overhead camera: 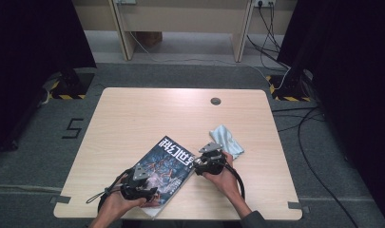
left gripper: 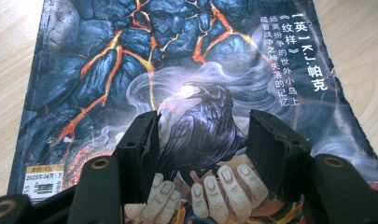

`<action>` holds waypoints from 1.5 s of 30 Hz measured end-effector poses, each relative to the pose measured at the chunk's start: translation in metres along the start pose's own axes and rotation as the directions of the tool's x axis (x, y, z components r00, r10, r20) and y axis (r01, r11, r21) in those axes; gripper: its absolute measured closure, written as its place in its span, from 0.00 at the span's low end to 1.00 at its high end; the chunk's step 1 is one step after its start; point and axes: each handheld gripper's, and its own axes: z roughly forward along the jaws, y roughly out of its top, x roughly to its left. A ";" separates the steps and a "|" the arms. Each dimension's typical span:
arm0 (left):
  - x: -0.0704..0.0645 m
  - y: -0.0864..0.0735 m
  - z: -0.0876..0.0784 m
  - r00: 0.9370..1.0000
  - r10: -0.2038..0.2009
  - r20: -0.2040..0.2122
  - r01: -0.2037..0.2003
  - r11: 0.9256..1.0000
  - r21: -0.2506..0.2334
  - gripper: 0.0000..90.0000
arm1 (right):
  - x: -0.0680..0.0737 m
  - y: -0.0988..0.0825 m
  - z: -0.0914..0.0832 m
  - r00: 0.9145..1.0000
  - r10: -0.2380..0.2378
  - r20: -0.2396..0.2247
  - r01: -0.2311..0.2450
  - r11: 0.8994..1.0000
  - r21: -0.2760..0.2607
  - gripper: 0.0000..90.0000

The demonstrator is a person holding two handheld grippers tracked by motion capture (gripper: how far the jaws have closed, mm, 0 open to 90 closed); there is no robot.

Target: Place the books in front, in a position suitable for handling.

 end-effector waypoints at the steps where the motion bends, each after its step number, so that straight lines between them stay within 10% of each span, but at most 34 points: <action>1: 0.000 0.000 0.000 1.000 0.001 -0.001 -0.001 1.000 0.003 0.48 | 0.000 -0.001 -0.003 1.000 0.012 -0.011 -0.012 1.000 -0.007 0.31; 28: -0.046 0.048 0.044 0.997 0.056 0.045 -0.053 0.996 -0.071 0.42 | 0.004 -0.010 -0.007 0.993 0.075 -0.088 -0.072 0.997 0.030 0.32; 34: -0.033 0.042 0.034 0.996 0.014 0.091 -0.005 0.995 -0.096 0.36 | 0.005 -0.012 -0.002 0.994 0.065 -0.092 -0.060 0.997 0.052 0.32; 45: 0.016 0.008 0.004 0.989 -0.140 0.040 0.143 0.987 -0.080 0.32 | 0.005 -0.013 -0.003 0.993 0.062 -0.101 -0.057 0.997 0.055 0.34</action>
